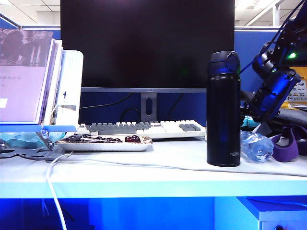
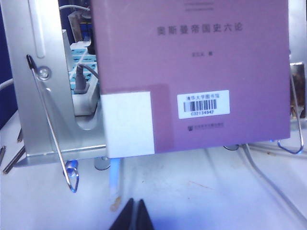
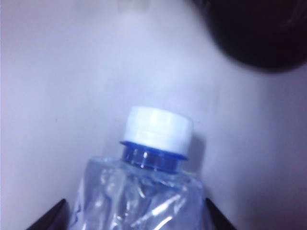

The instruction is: Pick up the mineral water bottle and place it vertically to the right of the black thermos cup.

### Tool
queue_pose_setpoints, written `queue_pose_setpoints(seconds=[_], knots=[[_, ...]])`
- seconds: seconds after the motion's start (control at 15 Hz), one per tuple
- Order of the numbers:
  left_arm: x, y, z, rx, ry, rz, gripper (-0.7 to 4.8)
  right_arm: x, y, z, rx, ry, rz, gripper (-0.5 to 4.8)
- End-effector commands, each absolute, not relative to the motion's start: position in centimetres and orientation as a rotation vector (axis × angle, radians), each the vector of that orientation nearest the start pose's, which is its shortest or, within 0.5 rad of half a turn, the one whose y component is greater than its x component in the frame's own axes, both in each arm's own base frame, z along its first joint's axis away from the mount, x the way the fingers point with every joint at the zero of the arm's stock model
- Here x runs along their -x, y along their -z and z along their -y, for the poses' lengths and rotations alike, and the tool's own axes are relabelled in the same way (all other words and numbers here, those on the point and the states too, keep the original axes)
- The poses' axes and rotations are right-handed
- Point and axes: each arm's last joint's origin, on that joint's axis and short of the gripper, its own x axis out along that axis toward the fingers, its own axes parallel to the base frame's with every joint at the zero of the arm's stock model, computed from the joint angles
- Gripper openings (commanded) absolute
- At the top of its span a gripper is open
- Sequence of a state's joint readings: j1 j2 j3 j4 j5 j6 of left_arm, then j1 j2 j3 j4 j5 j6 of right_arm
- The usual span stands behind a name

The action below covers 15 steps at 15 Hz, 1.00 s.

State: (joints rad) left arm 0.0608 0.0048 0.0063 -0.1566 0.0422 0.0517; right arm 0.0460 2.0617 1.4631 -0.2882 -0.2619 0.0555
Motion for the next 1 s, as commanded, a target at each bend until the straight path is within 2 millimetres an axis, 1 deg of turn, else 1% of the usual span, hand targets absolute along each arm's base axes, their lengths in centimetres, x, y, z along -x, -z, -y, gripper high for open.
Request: queue_pose_setpoints(seconds=[0.07,0.2,0.27,0.4,0.53,0.6,0.67,0.8,0.87,0.94,1.0], knots=[[-9.6,-14.9,-0.5,-0.042,-0.012,-0.164,-0.03,-44.0,-17.8,-2.9,-0.142,-0.266,-0.89,2.25],[-9.6,-14.9,-0.5,-0.042,-0.012,-0.164,-0.03,-44.0,-17.8,-2.8,-0.135,-0.27,-0.888,1.46],[-9.6,-14.9,-0.5,-0.042,-0.012,-0.164,-0.03,-44.1,-18.1,-2.9,-0.136,-0.278,-0.864,1.44],[-9.6,-14.9,-0.5,-0.042,-0.012,-0.164,-0.03,-44.1,-19.6,-2.8,-0.13,-0.279,-0.809,1.44],[-9.6,-14.9,-0.5,-0.042,-0.012,-0.164,-0.03,-43.6,-22.6,-2.6,-0.12,-0.277,-0.711,1.44],[-9.6,-14.9,-0.5,-0.042,-0.012,-0.164,-0.03,-43.2,-24.2,-2.4,-0.116,-0.275,-0.663,1.44],[-9.6,-14.9,-0.5,-0.042,-0.012,-0.164,-0.03,-42.3,-26.9,-2.1,-0.108,-0.273,-0.586,1.44],[-9.6,-14.9,-0.5,-0.042,-0.012,-0.164,-0.03,-40.5,-30.9,-1.8,-0.087,-0.277,-0.483,1.44],[-9.6,-14.9,-0.5,-0.042,-0.012,-0.164,-0.03,-38.6,-34.1,-1.8,-0.059,-0.285,-0.394,1.44],[-9.6,-14.9,-0.5,-0.042,-0.012,-0.164,-0.03,-37.0,-36.3,-1.7,-0.04,-0.29,-0.333,1.44],[-9.6,-14.9,-0.5,-0.042,-0.012,-0.164,-0.03,-34.6,-39.3,-1.7,-0.022,-0.294,-0.243,1.44]])
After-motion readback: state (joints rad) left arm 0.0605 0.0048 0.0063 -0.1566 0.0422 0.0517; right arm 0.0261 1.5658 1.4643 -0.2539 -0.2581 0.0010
